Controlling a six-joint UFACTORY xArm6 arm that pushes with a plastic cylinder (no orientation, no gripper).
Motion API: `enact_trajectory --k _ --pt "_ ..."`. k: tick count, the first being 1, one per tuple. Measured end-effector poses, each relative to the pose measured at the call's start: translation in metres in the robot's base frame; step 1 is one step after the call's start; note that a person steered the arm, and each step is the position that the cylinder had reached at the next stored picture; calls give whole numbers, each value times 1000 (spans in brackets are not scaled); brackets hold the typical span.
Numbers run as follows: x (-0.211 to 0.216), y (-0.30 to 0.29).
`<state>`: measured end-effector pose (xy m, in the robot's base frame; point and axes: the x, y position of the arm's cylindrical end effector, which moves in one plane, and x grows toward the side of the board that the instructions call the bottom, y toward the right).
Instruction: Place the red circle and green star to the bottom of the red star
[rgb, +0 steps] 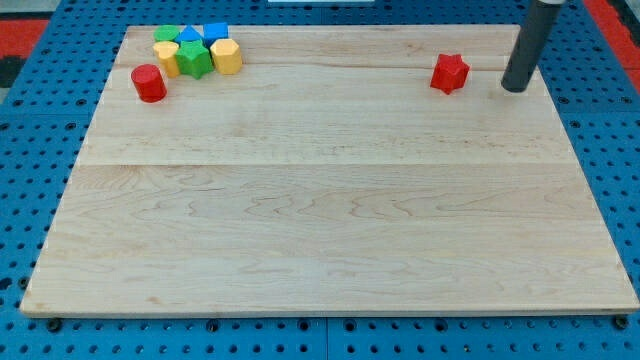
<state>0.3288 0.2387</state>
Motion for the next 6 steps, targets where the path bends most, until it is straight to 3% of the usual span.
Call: enact_trajectory --k 2,3,4,5,6 --pt "-35 -43" --pt "-35 -109" --pt "-9 -96" --pt "79 -159" --pt "69 -311"
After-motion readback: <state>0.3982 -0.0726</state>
